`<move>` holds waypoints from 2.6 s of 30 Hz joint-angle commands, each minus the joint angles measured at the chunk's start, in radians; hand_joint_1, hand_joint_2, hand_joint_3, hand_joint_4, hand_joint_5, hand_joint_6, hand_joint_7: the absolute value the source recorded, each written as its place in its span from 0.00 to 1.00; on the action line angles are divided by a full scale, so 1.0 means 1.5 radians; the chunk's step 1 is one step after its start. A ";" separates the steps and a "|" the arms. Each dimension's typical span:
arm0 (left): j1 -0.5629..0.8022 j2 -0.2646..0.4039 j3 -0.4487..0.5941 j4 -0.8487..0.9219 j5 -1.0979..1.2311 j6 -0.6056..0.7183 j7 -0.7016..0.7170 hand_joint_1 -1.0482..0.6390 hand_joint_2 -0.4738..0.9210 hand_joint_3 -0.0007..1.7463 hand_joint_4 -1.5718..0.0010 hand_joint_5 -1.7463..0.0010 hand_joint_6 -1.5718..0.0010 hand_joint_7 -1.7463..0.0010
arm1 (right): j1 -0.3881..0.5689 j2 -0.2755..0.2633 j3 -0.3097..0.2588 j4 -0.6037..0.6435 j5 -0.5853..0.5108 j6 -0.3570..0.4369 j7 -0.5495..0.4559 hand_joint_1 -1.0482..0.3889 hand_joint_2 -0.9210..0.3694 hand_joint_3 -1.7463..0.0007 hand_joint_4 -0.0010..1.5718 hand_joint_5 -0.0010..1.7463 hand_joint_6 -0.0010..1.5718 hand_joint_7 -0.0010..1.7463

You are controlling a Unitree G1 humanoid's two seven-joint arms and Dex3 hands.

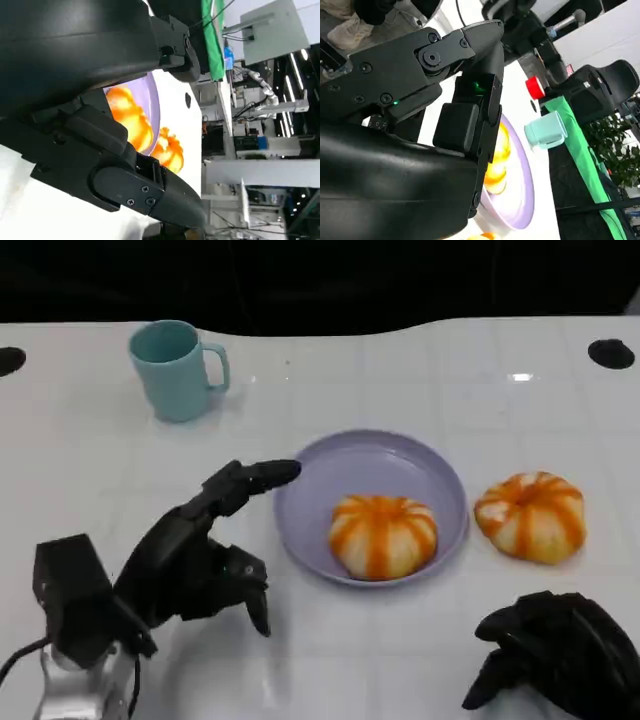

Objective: Grasp the bread from the table and place it into the plate.

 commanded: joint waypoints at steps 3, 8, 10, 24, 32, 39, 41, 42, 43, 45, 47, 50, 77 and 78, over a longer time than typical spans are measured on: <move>0.063 -0.008 0.003 -0.072 0.000 0.080 -0.022 0.00 0.92 0.00 0.00 0.57 0.00 0.66 | 0.012 -0.008 -0.003 -0.020 0.008 0.011 -0.003 0.23 0.12 1.00 1.00 0.19 1.00 0.06; 0.093 -0.022 0.002 -0.107 -0.001 0.119 -0.023 0.00 0.87 0.00 0.00 0.52 0.00 0.59 | 0.015 -0.008 -0.003 -0.024 0.008 0.013 -0.002 0.23 0.12 1.00 1.00 0.19 1.00 0.07; 0.103 -0.026 0.002 -0.117 0.003 0.123 -0.023 0.00 0.86 0.00 0.00 0.52 0.00 0.58 | 0.016 -0.008 -0.003 -0.026 0.008 0.014 -0.003 0.23 0.12 1.00 1.00 0.19 1.00 0.06; 0.096 -0.047 0.023 -0.091 -0.021 0.173 -0.052 0.00 0.81 0.00 0.00 0.56 0.00 0.63 | 0.008 -0.013 -0.013 0.006 0.009 -0.009 0.014 0.23 0.12 1.00 1.00 0.20 1.00 0.07; 0.066 -0.042 0.061 -0.064 -0.080 0.304 -0.142 0.00 0.78 0.00 0.00 0.71 0.00 0.79 | 0.009 -0.013 -0.012 0.000 0.011 -0.002 0.009 0.23 0.11 1.00 1.00 0.18 1.00 0.05; 0.046 -0.035 0.088 -0.037 -0.106 0.383 -0.215 0.00 0.75 0.00 0.00 0.83 0.00 0.91 | 0.008 -0.012 -0.009 0.000 0.008 -0.004 0.009 0.24 0.12 1.00 1.00 0.18 1.00 0.06; 0.041 -0.032 0.092 -0.031 -0.109 0.400 -0.229 0.00 0.75 0.00 0.00 0.85 0.00 0.93 | 0.008 -0.011 -0.008 -0.003 0.008 -0.001 0.006 0.23 0.12 1.00 1.00 0.19 1.00 0.06; 0.040 -0.032 0.094 -0.029 -0.109 0.404 -0.234 0.00 0.75 0.00 0.00 0.86 0.00 0.93 | 0.008 -0.011 -0.008 -0.003 0.008 -0.001 0.005 0.23 0.12 1.00 1.00 0.19 1.00 0.07; 0.038 -0.030 0.094 -0.029 -0.108 0.413 -0.238 0.00 0.75 0.00 0.00 0.87 0.00 0.94 | 0.007 -0.011 -0.008 -0.001 0.009 -0.003 0.007 0.23 0.12 1.00 1.00 0.19 1.00 0.07; 0.034 -0.027 0.095 -0.029 -0.108 0.429 -0.247 0.00 0.74 0.00 0.00 0.88 0.00 0.95 | 0.007 -0.011 -0.008 -0.003 0.009 0.001 0.006 0.23 0.12 1.00 1.00 0.19 1.00 0.07; 0.030 -0.027 0.097 -0.024 -0.108 0.435 -0.260 0.00 0.75 0.00 0.00 0.89 0.01 0.97 | 0.007 -0.012 -0.007 -0.005 0.009 0.002 0.006 0.23 0.12 1.00 1.00 0.19 1.00 0.07; 0.025 -0.026 0.101 -0.013 -0.104 0.435 -0.273 0.01 0.75 0.00 0.00 0.92 0.02 0.99 | 0.008 -0.013 -0.007 -0.006 0.008 -0.001 0.008 0.23 0.12 1.00 1.00 0.19 1.00 0.07; 0.016 -0.017 0.117 -0.002 -0.099 0.461 -0.310 0.01 0.76 0.01 0.17 1.00 0.26 1.00 | 0.014 -0.014 -0.004 -0.017 0.007 0.003 0.005 0.23 0.12 1.00 1.00 0.19 1.00 0.06; 0.017 -0.015 0.116 -0.003 -0.098 0.458 -0.311 0.00 0.76 0.01 0.18 1.00 0.28 1.00 | 0.014 -0.014 -0.004 -0.017 0.007 0.004 0.005 0.23 0.12 1.00 1.00 0.19 1.00 0.06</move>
